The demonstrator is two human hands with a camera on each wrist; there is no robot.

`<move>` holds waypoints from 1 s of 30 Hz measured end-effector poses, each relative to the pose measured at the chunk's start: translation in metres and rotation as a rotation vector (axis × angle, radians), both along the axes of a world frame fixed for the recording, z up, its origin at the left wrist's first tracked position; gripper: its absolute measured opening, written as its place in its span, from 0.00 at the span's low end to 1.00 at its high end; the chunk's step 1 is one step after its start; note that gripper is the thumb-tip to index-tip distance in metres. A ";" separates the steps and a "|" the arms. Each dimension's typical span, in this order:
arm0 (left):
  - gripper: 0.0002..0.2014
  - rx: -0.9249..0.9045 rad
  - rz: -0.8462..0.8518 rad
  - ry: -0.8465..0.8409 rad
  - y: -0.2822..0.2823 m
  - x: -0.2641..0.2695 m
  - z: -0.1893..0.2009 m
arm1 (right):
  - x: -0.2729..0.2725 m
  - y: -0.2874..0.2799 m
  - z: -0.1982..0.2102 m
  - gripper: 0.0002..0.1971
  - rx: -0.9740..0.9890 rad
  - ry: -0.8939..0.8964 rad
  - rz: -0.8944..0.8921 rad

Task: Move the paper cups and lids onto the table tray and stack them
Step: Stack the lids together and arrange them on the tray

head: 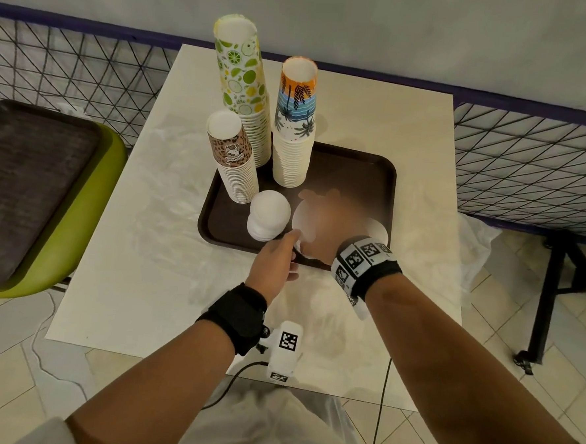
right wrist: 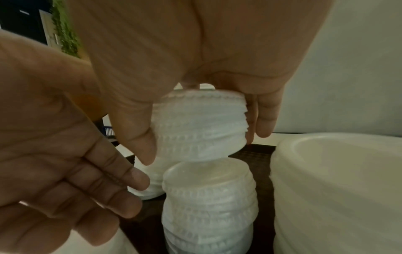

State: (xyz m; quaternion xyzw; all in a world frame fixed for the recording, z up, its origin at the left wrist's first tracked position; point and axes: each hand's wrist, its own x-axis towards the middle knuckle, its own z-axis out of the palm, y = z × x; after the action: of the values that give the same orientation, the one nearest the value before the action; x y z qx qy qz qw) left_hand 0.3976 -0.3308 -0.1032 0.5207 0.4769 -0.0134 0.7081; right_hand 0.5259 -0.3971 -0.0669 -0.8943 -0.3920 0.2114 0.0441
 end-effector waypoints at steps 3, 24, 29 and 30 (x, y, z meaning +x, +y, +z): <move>0.23 -0.020 0.020 0.008 -0.001 0.005 -0.004 | 0.003 0.004 -0.008 0.47 -0.051 -0.030 0.005; 0.17 -0.037 -0.038 -0.016 0.010 0.021 -0.016 | 0.012 0.003 -0.024 0.54 -0.008 0.094 0.039; 0.20 -0.071 0.020 -0.008 0.012 0.025 -0.020 | 0.030 -0.003 -0.009 0.39 0.086 0.135 -0.047; 0.20 -0.074 0.024 -0.002 0.012 0.026 -0.021 | 0.033 -0.003 -0.009 0.35 0.044 0.113 -0.058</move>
State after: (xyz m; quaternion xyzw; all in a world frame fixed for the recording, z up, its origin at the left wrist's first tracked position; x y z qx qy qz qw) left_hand 0.4237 -0.3191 -0.1244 0.4883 0.4817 -0.0218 0.7274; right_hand 0.5588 -0.4003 -0.0759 -0.8907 -0.3675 0.2512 0.0919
